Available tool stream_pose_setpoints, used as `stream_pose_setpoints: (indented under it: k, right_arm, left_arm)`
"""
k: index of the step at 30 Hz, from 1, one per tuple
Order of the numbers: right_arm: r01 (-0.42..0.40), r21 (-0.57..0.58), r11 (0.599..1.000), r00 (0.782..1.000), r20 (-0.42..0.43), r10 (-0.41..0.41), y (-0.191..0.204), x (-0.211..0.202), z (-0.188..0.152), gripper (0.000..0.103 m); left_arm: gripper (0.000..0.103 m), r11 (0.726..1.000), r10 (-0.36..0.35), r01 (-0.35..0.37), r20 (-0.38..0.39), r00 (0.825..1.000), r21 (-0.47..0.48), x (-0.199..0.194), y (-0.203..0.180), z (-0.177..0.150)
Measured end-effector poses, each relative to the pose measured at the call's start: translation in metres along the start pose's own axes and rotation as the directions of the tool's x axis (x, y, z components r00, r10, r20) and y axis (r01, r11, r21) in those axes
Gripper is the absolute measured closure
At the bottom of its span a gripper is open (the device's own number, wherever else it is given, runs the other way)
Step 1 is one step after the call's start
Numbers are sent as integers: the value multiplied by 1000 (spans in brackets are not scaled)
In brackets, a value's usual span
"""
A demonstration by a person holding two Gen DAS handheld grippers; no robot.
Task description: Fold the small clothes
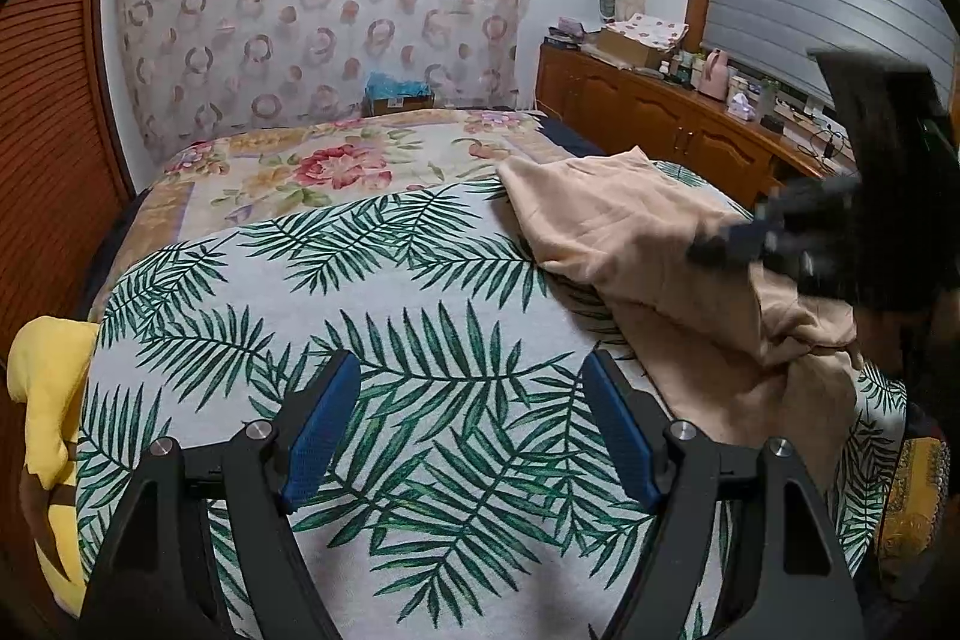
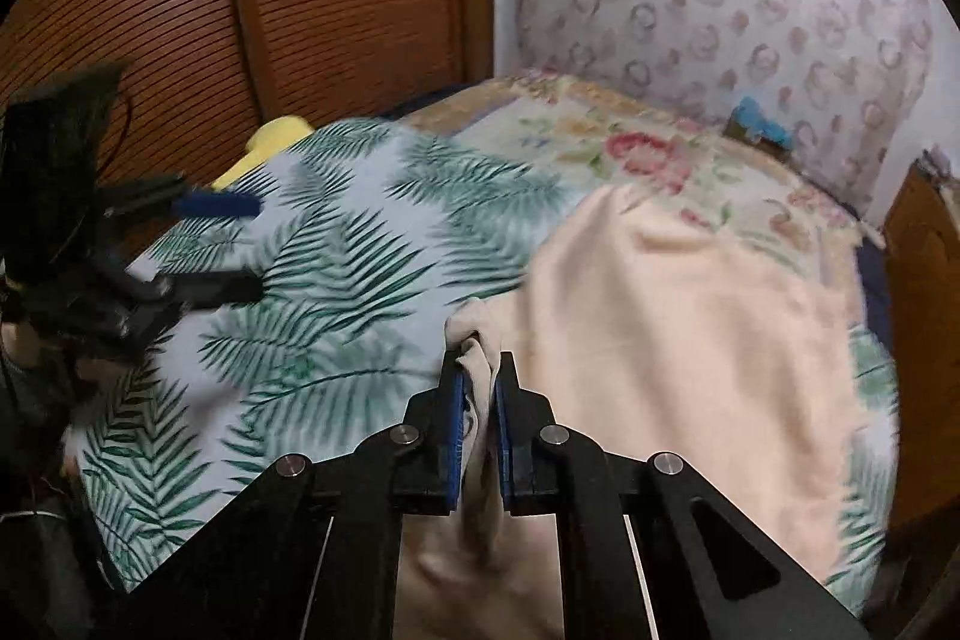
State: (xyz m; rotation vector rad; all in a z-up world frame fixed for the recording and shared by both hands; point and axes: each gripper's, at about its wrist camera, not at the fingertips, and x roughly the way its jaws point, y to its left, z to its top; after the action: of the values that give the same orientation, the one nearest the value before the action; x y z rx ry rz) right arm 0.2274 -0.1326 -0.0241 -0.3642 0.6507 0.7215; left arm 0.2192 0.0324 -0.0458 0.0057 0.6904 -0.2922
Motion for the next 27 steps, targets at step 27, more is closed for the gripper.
stream_pose_setpoints:
  k: [27]
  right_arm:
    - [400,224,889,916,-138,-378,-163,58,33,56]
  left_arm:
    - [26,999,-29,31,-49,998,37,14,-32,-2]
